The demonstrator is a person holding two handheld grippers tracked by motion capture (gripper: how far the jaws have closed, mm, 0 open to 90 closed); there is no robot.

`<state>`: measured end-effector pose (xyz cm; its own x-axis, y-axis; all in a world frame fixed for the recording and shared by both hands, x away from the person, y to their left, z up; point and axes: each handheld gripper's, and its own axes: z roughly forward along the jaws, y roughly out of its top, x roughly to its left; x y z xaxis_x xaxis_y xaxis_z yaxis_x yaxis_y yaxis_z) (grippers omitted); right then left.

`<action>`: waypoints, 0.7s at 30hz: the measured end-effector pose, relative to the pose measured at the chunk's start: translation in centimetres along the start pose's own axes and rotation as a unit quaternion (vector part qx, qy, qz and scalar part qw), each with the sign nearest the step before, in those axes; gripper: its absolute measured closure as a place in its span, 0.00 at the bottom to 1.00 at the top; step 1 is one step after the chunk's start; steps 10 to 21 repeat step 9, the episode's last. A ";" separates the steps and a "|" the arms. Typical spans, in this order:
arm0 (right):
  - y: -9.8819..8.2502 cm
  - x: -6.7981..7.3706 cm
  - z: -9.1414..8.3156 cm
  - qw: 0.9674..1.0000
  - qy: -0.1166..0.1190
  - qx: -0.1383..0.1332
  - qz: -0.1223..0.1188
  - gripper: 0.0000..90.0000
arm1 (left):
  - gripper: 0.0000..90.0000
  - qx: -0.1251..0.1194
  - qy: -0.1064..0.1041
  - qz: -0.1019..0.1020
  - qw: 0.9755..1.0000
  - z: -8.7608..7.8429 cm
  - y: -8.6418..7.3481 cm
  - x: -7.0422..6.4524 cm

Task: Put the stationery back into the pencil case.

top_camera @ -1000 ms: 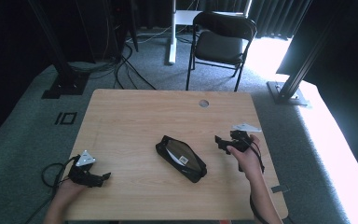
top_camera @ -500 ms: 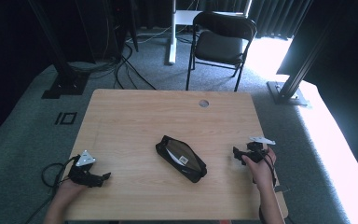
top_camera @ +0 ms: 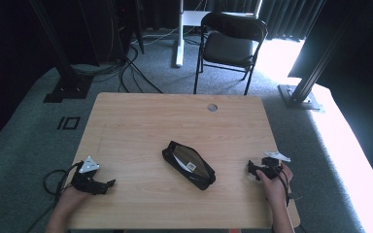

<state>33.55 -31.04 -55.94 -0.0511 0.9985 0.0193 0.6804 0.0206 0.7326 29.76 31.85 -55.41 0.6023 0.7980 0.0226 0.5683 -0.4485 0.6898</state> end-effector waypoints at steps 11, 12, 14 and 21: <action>0.0 0.0 0.0 1.000 -0.001 0.001 0.001 0.14 | 0.02 0.000 0.004 -0.006 1.000 0.0 0.0 -0.1; 0.0 0.0 0.0 1.000 -0.001 0.001 0.001 0.14 | 0.02 0.000 0.004 -0.006 1.000 0.0 0.0 -0.1; 0.0 0.0 0.0 1.000 -0.001 0.001 0.001 0.14 | 0.02 0.000 0.004 -0.006 1.000 0.0 0.0 -0.1; 0.0 0.0 0.0 1.000 -0.001 0.001 0.001 0.14 | 0.02 0.000 0.004 -0.006 1.000 0.0 0.0 -0.1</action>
